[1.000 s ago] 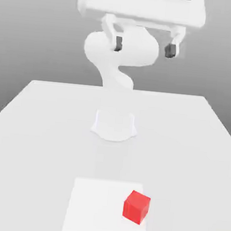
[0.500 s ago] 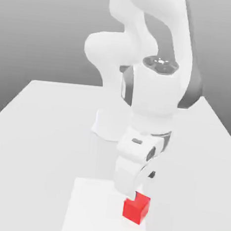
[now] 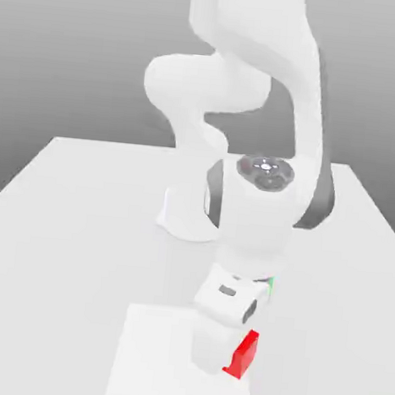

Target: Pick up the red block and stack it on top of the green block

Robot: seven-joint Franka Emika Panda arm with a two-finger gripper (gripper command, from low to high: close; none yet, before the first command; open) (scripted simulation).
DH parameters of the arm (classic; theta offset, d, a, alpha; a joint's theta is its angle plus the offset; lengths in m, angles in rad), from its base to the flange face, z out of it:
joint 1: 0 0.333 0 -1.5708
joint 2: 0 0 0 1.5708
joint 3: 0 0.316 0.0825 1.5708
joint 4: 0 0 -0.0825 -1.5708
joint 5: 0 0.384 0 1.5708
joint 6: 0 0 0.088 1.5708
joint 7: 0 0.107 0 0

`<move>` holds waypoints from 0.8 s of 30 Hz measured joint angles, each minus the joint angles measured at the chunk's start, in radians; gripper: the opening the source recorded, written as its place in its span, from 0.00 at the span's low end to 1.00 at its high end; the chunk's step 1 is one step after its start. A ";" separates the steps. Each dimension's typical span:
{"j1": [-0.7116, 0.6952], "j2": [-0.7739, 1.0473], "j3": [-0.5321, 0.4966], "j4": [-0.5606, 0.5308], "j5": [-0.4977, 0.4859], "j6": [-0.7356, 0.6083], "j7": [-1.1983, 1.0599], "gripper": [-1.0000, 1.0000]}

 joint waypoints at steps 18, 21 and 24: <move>0.256 0.209 0.148 0.525 -0.082 -0.317 0.280 0.00; 0.269 0.302 0.141 0.541 -0.092 -0.240 0.292 1.00; 0.269 0.302 0.141 0.541 -0.092 -0.240 0.292 1.00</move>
